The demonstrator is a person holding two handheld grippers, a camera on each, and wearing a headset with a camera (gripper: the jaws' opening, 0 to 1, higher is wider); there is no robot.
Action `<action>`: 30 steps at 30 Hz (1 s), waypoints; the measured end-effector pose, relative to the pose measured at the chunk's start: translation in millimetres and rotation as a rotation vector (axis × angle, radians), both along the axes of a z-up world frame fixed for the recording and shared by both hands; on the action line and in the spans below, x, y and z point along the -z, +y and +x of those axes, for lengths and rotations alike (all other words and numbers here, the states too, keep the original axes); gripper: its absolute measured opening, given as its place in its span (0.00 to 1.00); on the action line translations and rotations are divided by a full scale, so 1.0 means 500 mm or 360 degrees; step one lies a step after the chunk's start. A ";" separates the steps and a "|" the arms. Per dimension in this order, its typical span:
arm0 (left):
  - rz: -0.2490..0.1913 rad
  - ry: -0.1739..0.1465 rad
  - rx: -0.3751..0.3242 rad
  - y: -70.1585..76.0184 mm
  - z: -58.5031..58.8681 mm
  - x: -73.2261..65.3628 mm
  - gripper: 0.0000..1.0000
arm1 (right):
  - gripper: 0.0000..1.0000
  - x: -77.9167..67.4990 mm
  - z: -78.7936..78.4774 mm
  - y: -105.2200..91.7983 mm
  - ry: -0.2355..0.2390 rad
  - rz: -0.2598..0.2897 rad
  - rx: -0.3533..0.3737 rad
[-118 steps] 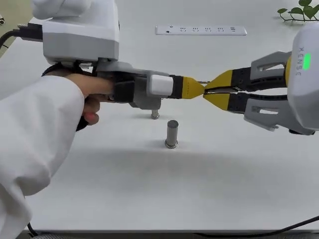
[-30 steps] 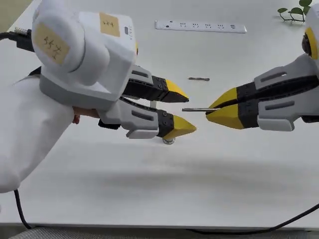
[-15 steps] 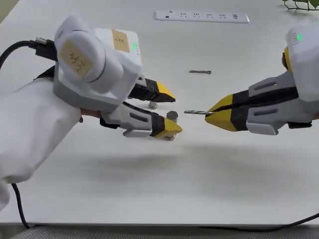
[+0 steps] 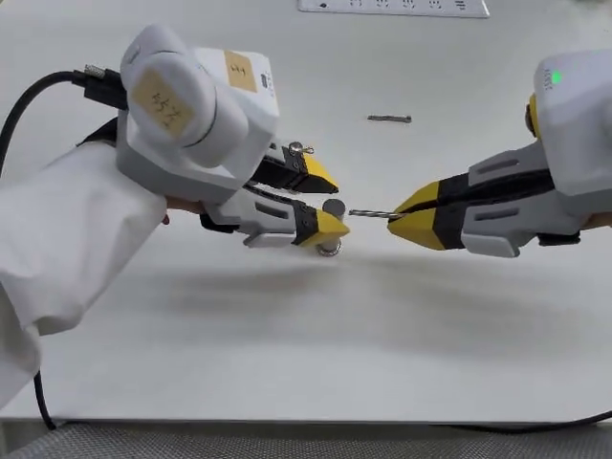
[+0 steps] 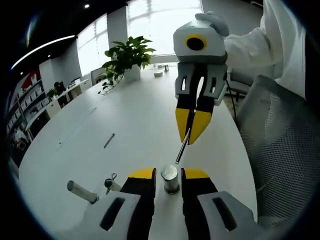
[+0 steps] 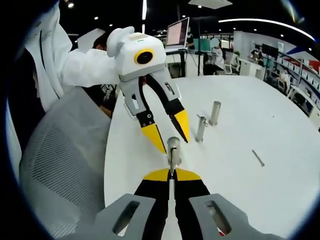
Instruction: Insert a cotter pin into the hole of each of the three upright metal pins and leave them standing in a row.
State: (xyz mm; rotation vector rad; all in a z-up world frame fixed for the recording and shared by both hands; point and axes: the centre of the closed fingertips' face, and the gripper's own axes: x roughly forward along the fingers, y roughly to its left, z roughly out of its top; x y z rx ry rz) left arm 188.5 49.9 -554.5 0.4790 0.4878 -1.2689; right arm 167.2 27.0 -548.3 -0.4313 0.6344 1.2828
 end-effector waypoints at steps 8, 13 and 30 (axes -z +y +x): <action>-0.0025 0.0033 -0.0010 0.002 -0.005 0.004 0.10 | 0.00 0.009 0.010 -0.001 -0.0005 -0.0014 0.0007; -0.0035 0.0028 -0.0009 0.001 -0.008 0.003 0.10 | 0.00 0.011 0.010 0.000 -0.0005 -0.0015 -0.0005; -0.0033 0.0024 -0.0009 -0.002 -0.013 0.002 0.10 | 0.00 0.037 0.017 0.018 -0.0038 -0.0095 -0.0103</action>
